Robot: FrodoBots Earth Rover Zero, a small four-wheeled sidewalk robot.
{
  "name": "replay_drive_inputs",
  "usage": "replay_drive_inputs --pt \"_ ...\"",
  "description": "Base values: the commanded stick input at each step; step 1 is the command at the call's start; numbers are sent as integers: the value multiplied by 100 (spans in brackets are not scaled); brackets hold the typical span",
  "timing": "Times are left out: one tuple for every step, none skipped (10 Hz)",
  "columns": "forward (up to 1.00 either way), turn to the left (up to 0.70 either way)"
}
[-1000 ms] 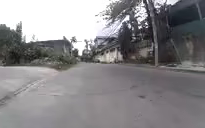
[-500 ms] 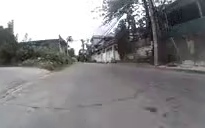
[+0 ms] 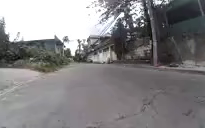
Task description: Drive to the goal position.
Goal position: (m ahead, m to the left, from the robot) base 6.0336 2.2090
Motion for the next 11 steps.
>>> replay_drive_inputs --pt "100 -15" --pt "100 -15" --pt "100 -15" --pt "100 -15" --pt "100 -15" --pt "100 -15" --pt "100 -15" --pt "100 19" --pt "100 25" --pt "100 25" --pt "100 25"
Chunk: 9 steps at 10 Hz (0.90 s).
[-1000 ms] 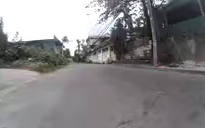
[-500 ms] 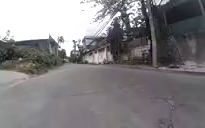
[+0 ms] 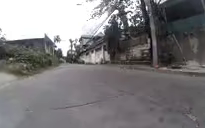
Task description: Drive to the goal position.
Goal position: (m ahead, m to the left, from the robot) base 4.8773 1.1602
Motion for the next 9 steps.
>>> replay_drive_inputs --pt "100 25" --pt "100 25" --pt "100 25" --pt "100 25" --pt "100 25" --pt "100 25" --pt "100 25" --pt "100 17" --pt "100 9"
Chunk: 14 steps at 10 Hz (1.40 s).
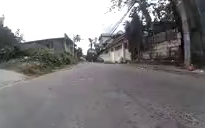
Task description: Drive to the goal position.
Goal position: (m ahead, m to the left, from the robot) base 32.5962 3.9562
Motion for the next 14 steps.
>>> replay_drive_inputs --pt "100 1" --pt "100 -7" --pt "100 -15" --pt "100 -15" --pt "100 -15" --pt "100 -15" --pt "100 -15" --pt "100 -15" --pt "100 -15" --pt "100 -15" --pt "100 -15" --pt "100 -15" --pt "100 -15" --pt "100 -15"
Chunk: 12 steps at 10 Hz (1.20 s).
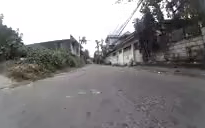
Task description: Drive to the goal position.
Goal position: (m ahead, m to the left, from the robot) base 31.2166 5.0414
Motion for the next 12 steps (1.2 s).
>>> replay_drive_inputs --pt "100 -15" --pt "100 -15" --pt "100 -15" --pt "100 -15" --pt "100 -15" --pt "100 -15" --pt "100 -15" --pt "100 -15" --pt "100 -15" --pt "100 -15" --pt "100 -15" --pt "100 -15"
